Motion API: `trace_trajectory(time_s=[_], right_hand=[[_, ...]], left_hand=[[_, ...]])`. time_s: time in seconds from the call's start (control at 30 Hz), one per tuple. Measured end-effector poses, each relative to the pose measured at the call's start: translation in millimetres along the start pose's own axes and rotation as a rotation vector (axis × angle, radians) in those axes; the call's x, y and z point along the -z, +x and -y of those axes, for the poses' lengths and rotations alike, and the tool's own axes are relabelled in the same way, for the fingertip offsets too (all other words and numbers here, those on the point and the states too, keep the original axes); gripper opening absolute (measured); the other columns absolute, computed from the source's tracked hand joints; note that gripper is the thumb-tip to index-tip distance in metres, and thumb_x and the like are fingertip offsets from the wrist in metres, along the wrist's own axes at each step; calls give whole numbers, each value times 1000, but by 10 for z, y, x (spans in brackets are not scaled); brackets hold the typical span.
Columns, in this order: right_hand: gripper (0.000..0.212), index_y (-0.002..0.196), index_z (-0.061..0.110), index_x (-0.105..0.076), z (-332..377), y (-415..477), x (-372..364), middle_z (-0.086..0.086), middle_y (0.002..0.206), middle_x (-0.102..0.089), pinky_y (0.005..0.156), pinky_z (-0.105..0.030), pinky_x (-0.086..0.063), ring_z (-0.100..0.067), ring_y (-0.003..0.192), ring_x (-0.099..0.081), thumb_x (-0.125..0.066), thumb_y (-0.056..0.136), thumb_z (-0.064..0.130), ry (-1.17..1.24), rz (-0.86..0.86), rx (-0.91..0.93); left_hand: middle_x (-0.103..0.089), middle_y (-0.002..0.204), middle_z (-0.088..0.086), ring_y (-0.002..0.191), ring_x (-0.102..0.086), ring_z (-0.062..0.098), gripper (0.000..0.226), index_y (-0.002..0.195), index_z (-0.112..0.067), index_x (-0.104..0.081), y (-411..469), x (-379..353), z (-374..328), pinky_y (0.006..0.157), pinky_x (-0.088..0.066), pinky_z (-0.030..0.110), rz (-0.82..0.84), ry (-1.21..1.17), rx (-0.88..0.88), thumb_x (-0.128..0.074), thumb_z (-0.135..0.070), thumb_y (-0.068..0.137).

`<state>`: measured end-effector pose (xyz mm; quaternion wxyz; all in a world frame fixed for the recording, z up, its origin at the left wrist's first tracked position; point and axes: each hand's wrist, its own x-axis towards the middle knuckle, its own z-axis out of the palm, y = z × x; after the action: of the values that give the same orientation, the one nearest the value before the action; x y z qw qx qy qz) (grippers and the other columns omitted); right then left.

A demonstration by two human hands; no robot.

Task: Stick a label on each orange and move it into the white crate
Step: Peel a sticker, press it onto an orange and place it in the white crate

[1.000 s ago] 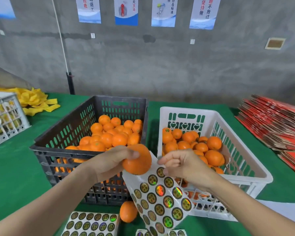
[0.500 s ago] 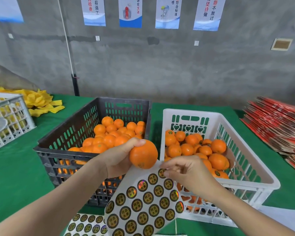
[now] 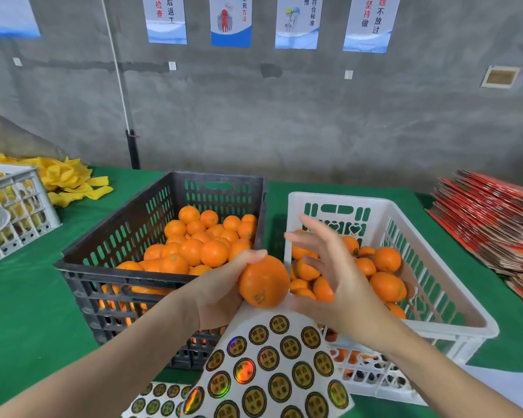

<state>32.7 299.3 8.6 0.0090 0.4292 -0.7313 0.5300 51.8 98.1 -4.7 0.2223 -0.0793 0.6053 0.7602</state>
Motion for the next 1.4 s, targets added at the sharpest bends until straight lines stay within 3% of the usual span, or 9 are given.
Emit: trace_trajectory(time_s=[0.1, 0.23, 0.37, 0.53, 0.67, 0.83, 1.03, 1.23, 1.4], right_hand=[[112, 142, 53, 6, -16, 48, -83, 16, 137, -43, 109, -35, -35, 3, 130, -37, -80, 73, 30, -80, 128, -88], [117, 145, 45, 7, -62, 26, -127, 11, 121, -54, 97, -28, -45, -3, 115, -53, -82, 71, 28, -92, 50, -89], [116, 140, 54, 11, -92, 31, -104, 20, 127, -44, 95, -15, -39, 6, 122, -42, -75, 75, 13, -175, 54, -43], [91, 141, 40, -29, 31, 44, 107, 12, 137, -47, 99, -21, -43, -1, 129, -42, -81, 70, 21, 93, 80, -149], [14, 77, 20, -76, 117, 89, 194, 1, 111, -70, 95, -34, -47, -14, 107, -63, -69, 65, 20, 463, -235, -354], [6, 67, 14, -73, 139, 40, 36, 3, 114, -65, 81, -21, -51, 0, 95, -65, -69, 72, 13, 438, -123, -515], [18, 66, 17, -70, 136, 76, 5, 7, 112, -63, 88, -20, -48, 0, 101, -60, -68, 81, 7, 304, -159, -486], [18, 71, 20, -67, 133, 90, -8, 8, 96, -65, 79, -12, -47, 0, 89, -60, -65, 85, 9, 42, -156, -355], [13, 80, 30, -61, 101, 67, -86, 3, 93, -62, 77, -34, -52, -11, 87, -58, -67, 82, 19, -148, -235, -242]], left_hand=[[-73, 104, 14, 91, -72, 27, 69, 112, -15, -63, -27, -76, 49, 73, -59, 36, 65, 36, -55, -76, -55, 58], [-61, 130, 14, 121, -57, 32, 96, 129, -14, -58, -41, -65, 110, 106, -43, 48, 132, 127, -219, -80, -68, 52], [-60, 131, 14, 123, -56, 29, 90, 124, -11, -61, -65, -43, 175, 102, -47, 38, 221, 152, -241, -71, -72, 59], [-64, 123, 20, 116, -60, 32, 85, 115, -1, -66, -7, -66, 314, 98, -50, 37, 146, 127, -269, -77, -65, 61], [-67, 121, 14, 113, -63, 29, 80, 113, -13, -70, 37, -76, 312, 90, -54, 34, 135, 17, -256, -82, -64, 52], [-65, 124, 15, 116, -61, 31, 96, 127, -12, -57, 99, -134, 255, 95, -52, 38, 128, -2, -257, -80, -68, 52], [-68, 120, 12, 111, -64, 26, 59, 125, -12, -57, 129, -151, 242, 88, -55, 33, 125, 10, -248, -50, -48, 78], [-66, 121, 15, 113, -62, 29, 70, 125, -10, -58, 123, -176, 219, 90, -54, 34, 123, 23, -252, -63, -52, 69], [-65, 122, 15, 114, -62, 30, 87, 128, -11, -54, 135, -177, 201, 90, -54, 34, 148, 30, -257, -78, -56, 58]])
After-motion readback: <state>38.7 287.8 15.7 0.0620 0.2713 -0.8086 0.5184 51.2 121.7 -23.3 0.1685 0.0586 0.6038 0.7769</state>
